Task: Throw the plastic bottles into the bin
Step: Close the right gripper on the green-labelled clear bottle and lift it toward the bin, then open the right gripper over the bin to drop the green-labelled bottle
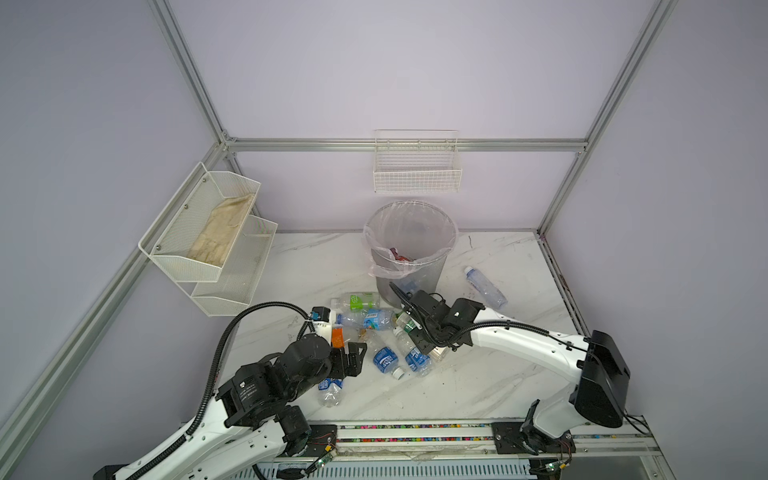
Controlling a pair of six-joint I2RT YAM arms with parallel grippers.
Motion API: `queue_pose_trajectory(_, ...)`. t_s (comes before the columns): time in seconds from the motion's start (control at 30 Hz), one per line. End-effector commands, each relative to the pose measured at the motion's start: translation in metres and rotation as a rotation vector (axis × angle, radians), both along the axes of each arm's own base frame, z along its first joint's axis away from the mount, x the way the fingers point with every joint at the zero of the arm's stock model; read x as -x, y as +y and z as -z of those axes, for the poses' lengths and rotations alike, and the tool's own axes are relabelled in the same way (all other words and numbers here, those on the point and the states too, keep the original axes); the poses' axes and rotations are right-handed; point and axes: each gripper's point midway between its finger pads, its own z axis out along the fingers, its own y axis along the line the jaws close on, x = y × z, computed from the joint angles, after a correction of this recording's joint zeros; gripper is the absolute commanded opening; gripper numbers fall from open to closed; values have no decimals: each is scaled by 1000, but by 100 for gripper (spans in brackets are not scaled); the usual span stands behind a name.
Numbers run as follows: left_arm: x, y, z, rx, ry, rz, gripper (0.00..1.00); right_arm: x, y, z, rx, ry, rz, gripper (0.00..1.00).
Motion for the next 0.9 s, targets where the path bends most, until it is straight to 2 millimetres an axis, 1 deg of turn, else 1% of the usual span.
queue_pose_trajectory(0.0, -1, 2, 6, 6, -6, -20, 98, 20, 8, -42, -82, -22, -5, 18)
queue_pose_trajectory(0.1, -1, 3, 6, 14, -6, -27, 98, 30, 21, -84, -185, -63, -25, 18)
queue_pose_trajectory(0.2, 0, 4, 8, 13, -3, -29, 98, 31, 28, -134, -297, -126, -26, 17)
queue_pose_trajectory(0.3, 0, 4, 8, 13, -1, -31, 98, 23, 29, -180, -393, -205, 2, 16)
queue_pose_trajectory(0.47, -1, 4, 9, 11, 2, -35, 97, 11, 24, -249, -508, -344, 39, 16)
queue_pose_trajectory(0.63, -1, 3, 10, 9, 6, -36, 97, -6, 23, -296, -543, -454, 102, 15)
queue_pose_trajectory(0.73, -1, 3, 11, 10, 7, -33, 97, -17, 21, -321, -555, -526, 139, 15)
queue_pose_trajectory(0.87, 0, 3, 12, 9, 11, -33, 97, -31, 19, -348, -573, -597, 176, 15)
